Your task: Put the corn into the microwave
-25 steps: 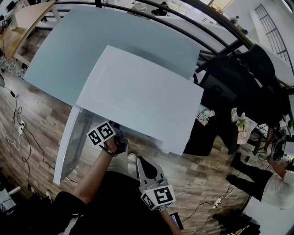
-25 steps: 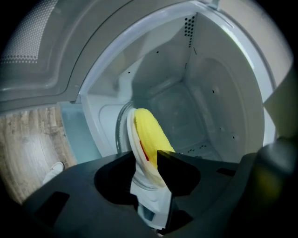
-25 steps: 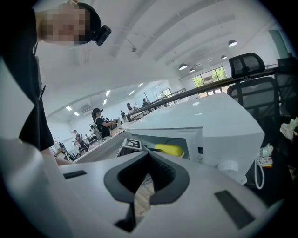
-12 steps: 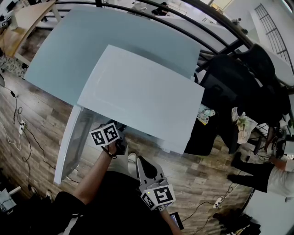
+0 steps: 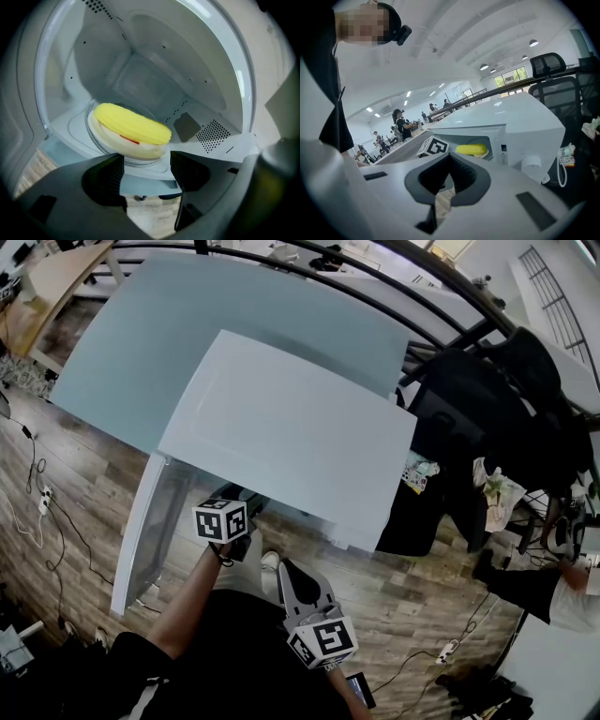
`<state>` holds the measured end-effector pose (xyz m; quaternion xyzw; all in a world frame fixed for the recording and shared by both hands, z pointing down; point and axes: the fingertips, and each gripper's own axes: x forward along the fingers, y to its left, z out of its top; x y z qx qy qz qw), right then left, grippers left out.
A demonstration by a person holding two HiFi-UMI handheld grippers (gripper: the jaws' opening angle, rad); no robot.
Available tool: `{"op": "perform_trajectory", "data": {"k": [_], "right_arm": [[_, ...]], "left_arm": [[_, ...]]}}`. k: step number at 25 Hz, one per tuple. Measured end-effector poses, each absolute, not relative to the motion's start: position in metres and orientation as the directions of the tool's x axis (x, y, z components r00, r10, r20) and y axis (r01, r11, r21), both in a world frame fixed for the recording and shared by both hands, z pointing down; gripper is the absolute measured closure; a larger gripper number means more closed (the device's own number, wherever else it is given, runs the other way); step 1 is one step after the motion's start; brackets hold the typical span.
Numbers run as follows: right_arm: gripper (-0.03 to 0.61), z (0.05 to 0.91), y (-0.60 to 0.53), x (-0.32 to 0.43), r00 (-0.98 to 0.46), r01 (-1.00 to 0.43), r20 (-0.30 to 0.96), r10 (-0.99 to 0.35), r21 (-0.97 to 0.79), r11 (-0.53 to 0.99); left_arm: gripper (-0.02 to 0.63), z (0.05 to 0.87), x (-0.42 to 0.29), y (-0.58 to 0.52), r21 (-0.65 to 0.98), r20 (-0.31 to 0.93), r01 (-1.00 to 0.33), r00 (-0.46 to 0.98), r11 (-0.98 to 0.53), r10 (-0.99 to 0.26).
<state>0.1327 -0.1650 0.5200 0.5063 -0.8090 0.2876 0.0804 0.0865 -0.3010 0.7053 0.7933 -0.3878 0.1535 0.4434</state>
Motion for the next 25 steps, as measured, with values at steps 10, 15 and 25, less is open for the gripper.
{"op": "perform_trajectory", "data": {"k": [10,15,25], "right_arm": [[0.571,0.52,-0.16,0.132,-0.478,-0.863,0.42,-0.771,-0.388,0.323],[0.571,0.522,-0.159,0.134,-0.475,-0.863,0.419,-0.774,-0.394,0.317],[0.571,0.523,-0.155,0.137,-0.474,-0.861,0.415,-0.777,-0.404,0.309]], "left_arm": [[0.324,0.715,0.093,-0.278,0.411,0.708,-0.723,0.637,-0.555,-0.306],[0.324,0.713,0.095,-0.27,0.42,0.699,-0.697,0.657,-0.58,-0.282],[0.325,0.701,0.103,-0.284,0.446,0.646,-0.691,0.688,-0.569,-0.33]]}}
